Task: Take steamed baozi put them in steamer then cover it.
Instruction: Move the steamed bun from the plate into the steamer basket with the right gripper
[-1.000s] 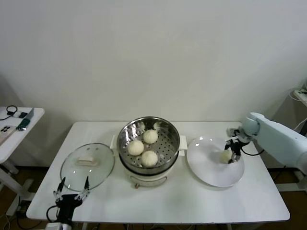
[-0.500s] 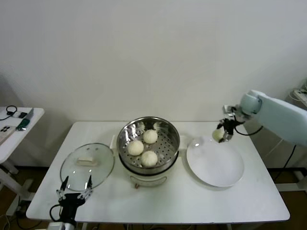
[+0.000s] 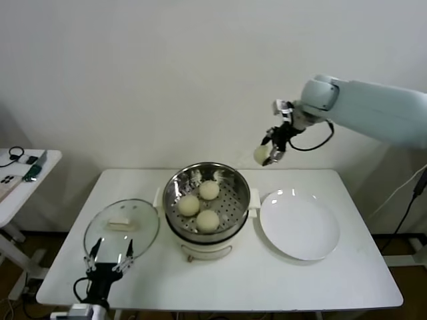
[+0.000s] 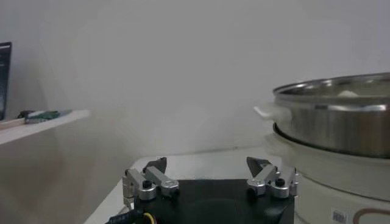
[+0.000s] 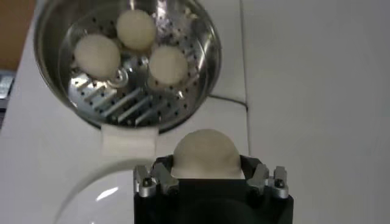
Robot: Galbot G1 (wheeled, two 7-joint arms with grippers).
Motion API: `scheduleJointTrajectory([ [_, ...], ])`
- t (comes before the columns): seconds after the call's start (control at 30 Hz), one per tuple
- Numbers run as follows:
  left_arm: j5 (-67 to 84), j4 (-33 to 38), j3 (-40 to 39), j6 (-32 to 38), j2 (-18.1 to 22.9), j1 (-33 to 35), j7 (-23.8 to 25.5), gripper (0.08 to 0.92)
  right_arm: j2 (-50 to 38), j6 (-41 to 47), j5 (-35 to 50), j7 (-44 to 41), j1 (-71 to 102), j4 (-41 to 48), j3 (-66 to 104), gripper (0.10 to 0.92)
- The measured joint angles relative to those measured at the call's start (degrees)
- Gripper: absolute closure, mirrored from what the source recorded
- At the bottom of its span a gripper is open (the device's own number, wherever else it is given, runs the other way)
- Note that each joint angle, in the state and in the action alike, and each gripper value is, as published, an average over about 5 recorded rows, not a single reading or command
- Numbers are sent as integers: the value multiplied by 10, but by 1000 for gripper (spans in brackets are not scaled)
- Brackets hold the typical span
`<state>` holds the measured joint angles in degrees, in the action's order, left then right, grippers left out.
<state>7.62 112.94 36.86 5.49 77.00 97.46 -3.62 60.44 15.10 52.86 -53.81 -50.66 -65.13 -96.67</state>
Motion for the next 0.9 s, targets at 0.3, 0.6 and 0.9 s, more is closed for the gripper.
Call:
scheduleJointTrajectory([
  [0.3,6,8,-4,-7,-33,-11,5,177,80,18,97,41,-28,-24,-57,296],
  [0.6,8,6,-9,-8,-52,-20,7,177,141,27,140,68,-16,-40,-95,296],
  [0.9,11,0,-10,-8,-63,-24,7,177,164,31,141,82,11,-44,-120,296],
])
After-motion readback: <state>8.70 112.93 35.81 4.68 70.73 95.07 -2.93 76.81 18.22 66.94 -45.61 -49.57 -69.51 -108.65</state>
